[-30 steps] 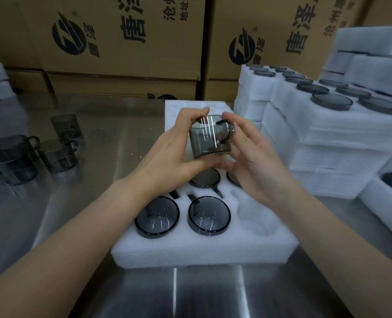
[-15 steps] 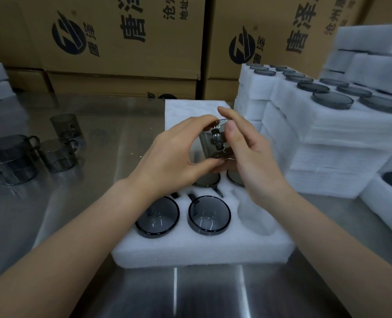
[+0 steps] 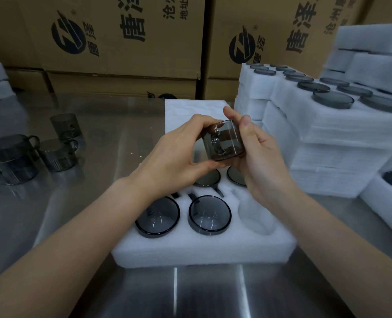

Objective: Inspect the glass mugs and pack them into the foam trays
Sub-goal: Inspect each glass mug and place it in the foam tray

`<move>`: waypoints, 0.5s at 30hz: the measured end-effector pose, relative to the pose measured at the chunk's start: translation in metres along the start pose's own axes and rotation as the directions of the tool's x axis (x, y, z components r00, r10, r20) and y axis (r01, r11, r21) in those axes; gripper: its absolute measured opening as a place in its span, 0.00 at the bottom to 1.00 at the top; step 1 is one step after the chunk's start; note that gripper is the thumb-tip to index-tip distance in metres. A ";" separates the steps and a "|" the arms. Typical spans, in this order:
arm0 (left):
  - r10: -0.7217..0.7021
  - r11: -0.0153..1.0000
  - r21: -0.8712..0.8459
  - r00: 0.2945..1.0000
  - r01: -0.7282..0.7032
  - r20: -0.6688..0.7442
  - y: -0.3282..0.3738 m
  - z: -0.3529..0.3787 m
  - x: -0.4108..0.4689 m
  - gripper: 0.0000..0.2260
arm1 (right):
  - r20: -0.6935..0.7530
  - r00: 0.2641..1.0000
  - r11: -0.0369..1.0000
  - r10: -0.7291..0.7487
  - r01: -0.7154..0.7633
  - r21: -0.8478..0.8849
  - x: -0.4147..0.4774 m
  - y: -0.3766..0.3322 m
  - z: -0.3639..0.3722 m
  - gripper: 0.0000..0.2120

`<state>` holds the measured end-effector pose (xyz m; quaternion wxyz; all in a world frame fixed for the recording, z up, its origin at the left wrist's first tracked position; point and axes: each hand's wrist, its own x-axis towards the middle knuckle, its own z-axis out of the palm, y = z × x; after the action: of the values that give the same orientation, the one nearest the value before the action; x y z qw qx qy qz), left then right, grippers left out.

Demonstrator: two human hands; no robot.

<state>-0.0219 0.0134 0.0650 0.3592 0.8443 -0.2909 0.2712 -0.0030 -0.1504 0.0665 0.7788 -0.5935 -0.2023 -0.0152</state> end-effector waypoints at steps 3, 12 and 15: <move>-0.002 1.000 -0.029 1.000 0.002 -0.011 0.000 0.001 0.000 0.26 | 0.048 0.998 0.997 0.034 -0.037 0.072 0.001 0.001 -0.002 0.17; 0.034 0.997 -0.063 0.999 -0.035 -0.014 -0.001 -0.002 -0.001 0.29 | 0.294 0.932 0.949 0.210 -0.267 0.168 0.008 -0.001 -0.006 0.25; -0.008 0.998 -0.059 0.999 0.010 0.035 -0.002 -0.002 -0.001 0.38 | 0.257 0.940 0.961 0.224 -0.257 0.102 0.007 0.001 -0.005 0.28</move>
<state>-0.0218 0.0160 0.0651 0.3801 0.8391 -0.3013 0.2462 0.0049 -0.1531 0.0670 0.7823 -0.5574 -0.2225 0.1668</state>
